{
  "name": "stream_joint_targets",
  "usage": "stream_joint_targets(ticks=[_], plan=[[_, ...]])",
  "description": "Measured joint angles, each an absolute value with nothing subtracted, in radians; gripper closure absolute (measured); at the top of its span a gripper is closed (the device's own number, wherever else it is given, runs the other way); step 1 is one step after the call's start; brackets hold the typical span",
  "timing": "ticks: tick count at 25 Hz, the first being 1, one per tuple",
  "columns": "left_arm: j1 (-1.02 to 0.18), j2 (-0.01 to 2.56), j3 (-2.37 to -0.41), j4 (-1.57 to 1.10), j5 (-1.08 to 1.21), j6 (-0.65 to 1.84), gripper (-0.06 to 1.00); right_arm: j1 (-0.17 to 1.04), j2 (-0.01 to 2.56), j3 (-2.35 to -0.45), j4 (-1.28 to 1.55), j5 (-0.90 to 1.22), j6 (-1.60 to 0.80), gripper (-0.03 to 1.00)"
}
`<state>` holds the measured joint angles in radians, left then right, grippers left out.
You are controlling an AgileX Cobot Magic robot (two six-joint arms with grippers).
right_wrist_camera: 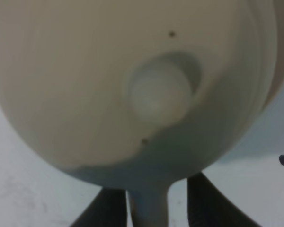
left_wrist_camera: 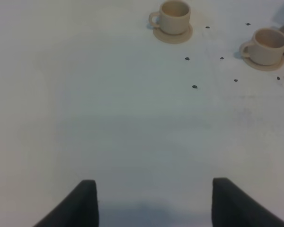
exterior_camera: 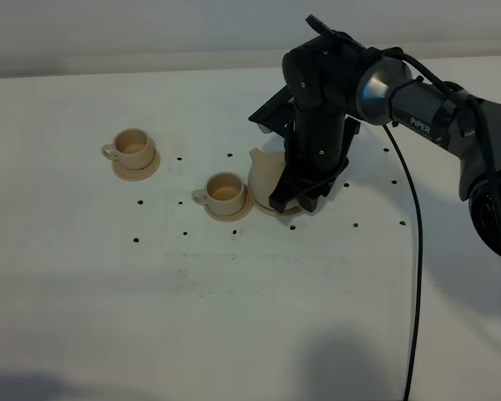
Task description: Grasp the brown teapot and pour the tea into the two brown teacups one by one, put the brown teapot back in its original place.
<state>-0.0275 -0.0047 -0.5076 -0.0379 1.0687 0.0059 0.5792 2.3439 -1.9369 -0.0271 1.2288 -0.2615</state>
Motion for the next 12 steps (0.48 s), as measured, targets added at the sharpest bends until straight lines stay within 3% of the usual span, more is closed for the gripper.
stream_joint_targets(ticks=[12], plan=[[-0.027, -0.005, -0.508, -0.038, 1.069, 0.006, 0.45, 0.579, 2.344, -1.937, -0.013, 1.229, -0.263, 0.67]])
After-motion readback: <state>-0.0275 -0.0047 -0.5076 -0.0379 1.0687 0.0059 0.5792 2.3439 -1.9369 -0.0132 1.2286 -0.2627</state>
